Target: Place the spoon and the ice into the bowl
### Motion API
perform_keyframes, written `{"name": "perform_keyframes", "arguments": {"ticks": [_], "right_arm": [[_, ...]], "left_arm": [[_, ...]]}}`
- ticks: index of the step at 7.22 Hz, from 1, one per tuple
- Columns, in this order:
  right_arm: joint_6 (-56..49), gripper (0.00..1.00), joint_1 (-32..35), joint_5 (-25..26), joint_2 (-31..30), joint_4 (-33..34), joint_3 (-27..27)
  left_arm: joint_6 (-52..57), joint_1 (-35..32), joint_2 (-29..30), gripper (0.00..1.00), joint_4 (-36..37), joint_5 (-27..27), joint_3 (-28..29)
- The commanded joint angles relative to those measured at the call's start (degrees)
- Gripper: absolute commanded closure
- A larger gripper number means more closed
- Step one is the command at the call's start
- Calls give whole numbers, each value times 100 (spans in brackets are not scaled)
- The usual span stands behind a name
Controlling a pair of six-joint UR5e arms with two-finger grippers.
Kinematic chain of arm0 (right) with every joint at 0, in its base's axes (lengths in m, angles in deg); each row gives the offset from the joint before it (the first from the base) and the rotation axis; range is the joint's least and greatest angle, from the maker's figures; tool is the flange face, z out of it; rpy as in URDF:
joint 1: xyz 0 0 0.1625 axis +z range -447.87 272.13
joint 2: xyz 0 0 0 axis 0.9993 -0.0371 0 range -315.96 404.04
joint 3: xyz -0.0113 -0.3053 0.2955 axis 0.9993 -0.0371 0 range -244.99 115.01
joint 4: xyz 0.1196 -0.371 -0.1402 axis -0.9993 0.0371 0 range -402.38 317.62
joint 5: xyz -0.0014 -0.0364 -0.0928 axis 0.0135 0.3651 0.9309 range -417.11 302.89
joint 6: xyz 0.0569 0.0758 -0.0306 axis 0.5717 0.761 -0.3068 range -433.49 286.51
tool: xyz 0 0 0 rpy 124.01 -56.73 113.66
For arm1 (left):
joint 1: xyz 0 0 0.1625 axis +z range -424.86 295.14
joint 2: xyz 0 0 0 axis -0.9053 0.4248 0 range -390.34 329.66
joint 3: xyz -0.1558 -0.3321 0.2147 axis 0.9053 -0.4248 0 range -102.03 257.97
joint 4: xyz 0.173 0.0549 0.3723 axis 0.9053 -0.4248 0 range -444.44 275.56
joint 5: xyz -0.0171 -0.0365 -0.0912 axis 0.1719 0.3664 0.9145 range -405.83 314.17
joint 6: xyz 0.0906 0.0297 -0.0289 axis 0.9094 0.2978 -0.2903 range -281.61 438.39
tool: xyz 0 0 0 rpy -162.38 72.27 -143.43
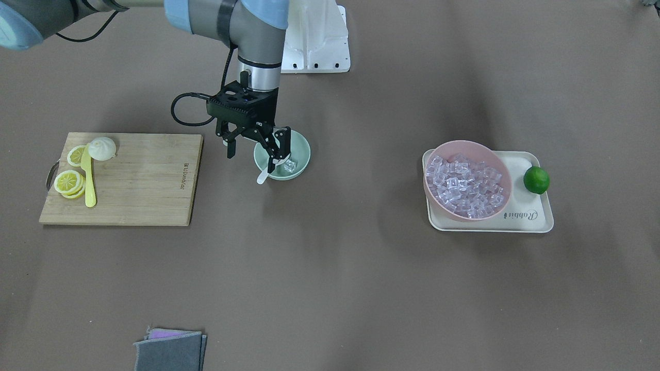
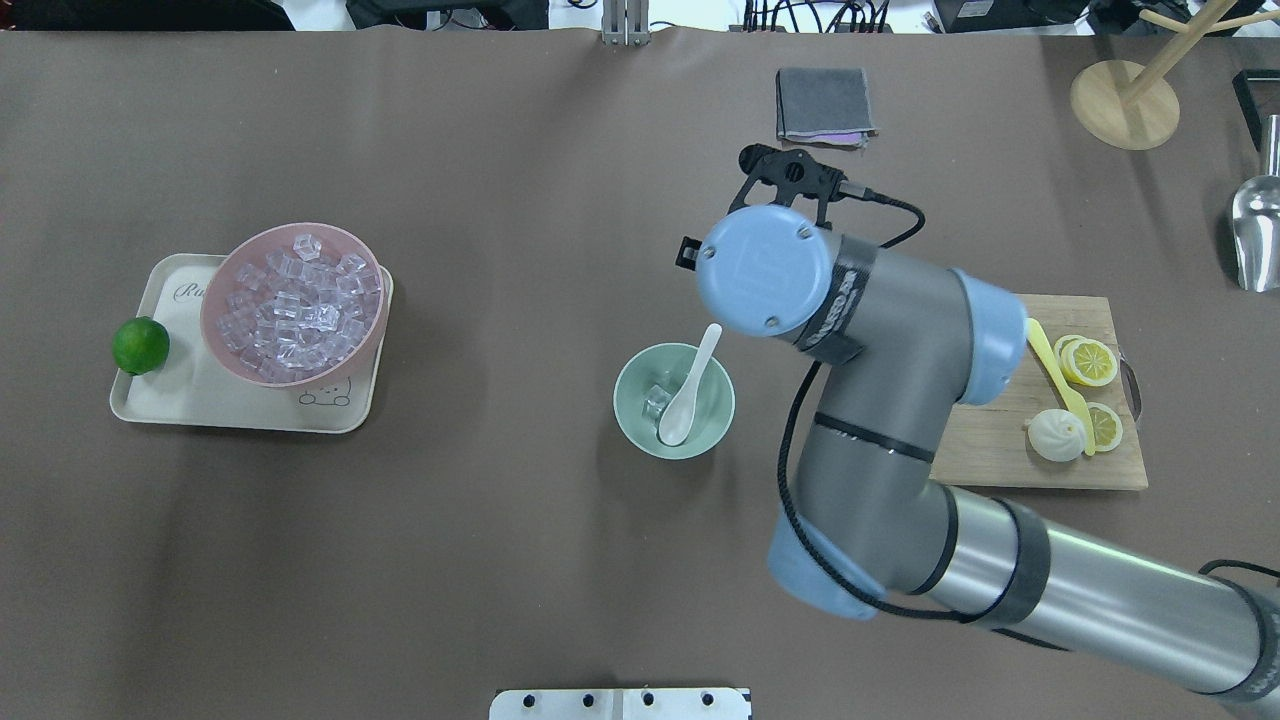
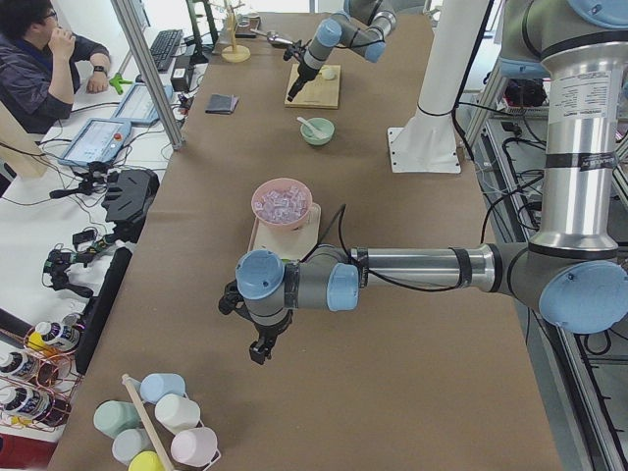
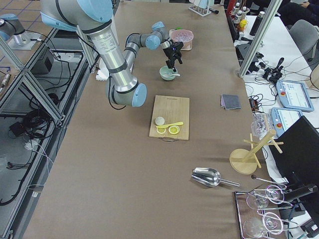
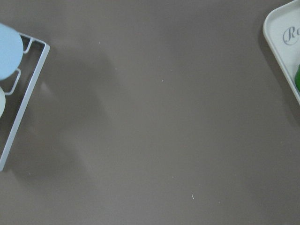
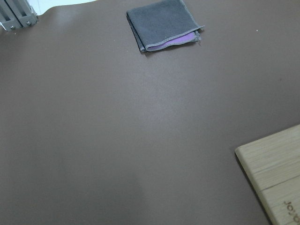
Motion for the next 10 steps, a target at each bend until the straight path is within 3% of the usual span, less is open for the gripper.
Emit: {"name": "perform_keyframes", "arguments": {"ticks": [1, 3, 5, 7, 9, 10], "right_arm": [[-1910, 0, 1070, -1412, -783, -349, 416], [-3826, 0, 2036, -2389, -1899, -990, 646], [-6135, 0, 3389, -3673, -2559, -1028, 559], [-7607, 0, 4323, -3915, -3324, -1036, 445], [-8664, 0, 5131, -4649, -3783, -1028, 261], [-8939, 0, 5188, -4776, -4298, -1106, 303]], "left_arm": [[-487, -10, 137, 2, 881, 17, -235], [-586, -10, 252, 2, 1306, 61, -517], [-560, -19, 192, 2, 1212, 70, -527], [-551, -45, 147, 2, 1202, 52, -527], [-586, -46, 147, 2, 1202, 52, -527], [-586, -54, 147, 2, 1202, 61, -527]]}}
